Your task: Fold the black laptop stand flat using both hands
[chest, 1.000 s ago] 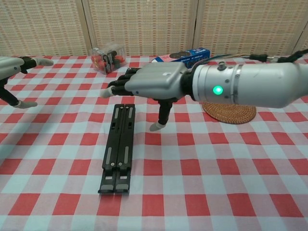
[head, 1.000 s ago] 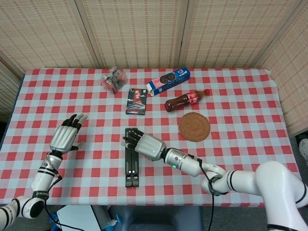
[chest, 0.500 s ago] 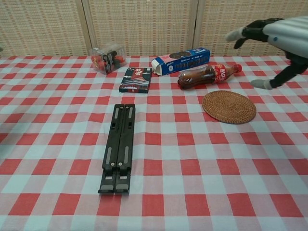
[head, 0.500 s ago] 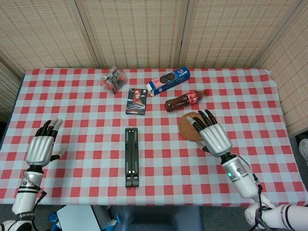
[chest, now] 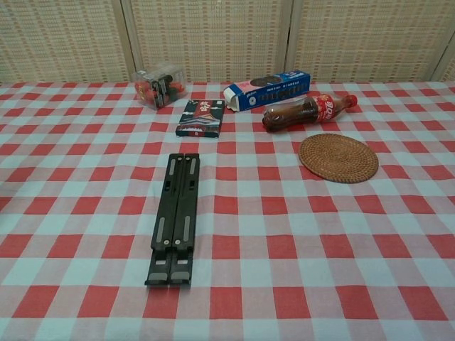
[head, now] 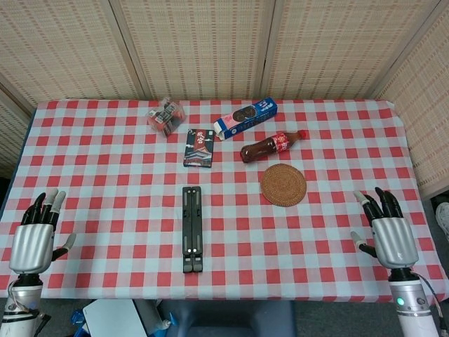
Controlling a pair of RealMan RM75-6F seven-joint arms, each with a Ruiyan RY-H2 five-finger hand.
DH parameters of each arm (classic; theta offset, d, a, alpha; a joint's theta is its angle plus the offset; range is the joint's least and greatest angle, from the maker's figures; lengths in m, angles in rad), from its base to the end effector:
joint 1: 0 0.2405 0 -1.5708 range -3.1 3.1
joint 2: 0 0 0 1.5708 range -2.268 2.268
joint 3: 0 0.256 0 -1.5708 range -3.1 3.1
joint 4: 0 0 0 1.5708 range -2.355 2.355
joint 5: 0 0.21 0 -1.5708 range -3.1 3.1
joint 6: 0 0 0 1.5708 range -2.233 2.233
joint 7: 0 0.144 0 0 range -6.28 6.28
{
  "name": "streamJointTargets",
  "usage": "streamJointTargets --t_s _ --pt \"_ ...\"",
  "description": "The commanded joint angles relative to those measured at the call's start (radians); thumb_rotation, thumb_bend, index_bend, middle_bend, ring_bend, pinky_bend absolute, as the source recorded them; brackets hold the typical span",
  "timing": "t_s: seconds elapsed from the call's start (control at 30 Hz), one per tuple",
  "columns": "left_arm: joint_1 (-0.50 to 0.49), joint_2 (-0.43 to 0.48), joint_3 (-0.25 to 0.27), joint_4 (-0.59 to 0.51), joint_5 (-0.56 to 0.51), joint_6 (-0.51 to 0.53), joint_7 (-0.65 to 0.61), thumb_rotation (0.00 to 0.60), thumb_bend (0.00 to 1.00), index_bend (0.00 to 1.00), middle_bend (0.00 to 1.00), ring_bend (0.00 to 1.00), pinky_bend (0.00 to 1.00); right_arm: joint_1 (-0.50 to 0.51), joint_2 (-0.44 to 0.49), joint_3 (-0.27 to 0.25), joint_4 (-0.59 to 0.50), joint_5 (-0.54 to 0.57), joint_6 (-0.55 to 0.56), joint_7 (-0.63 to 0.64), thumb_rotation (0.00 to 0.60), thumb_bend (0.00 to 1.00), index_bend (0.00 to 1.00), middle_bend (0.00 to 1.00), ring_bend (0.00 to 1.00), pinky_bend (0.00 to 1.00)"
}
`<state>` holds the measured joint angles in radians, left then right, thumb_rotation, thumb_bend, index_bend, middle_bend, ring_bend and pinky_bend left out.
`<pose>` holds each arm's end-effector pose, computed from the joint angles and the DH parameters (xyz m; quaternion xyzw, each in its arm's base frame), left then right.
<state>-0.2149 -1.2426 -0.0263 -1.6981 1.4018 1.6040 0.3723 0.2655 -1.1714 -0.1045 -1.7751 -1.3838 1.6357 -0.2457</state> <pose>-0.2673 0.2091 0.1304 -0.6012 -0.3054 -0.3758 0.6357 -0.2642 -0.1955 0.1358 0.6086 -0.3564 0.3912 0.5913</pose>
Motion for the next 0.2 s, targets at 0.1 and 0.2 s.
streamJointTargets --t_s 0.1,0.2 --pt "0.025 0.009 0.018 0.002 0.021 0.004 0.026 0.600 0.25 0.04 0.00 0.00 0.17 -0.047 0.004 0.005 0.029 -0.026 0.009 0.059 0.600 0.21 0.12 0.21 0.04 0.06" --pt "0.029 0.020 0.021 -0.002 0.017 -0.017 0.031 0.600 0.25 0.04 0.00 0.00 0.17 -0.058 0.014 0.011 0.030 -0.018 -0.019 0.080 0.600 0.21 0.12 0.20 0.04 0.06"
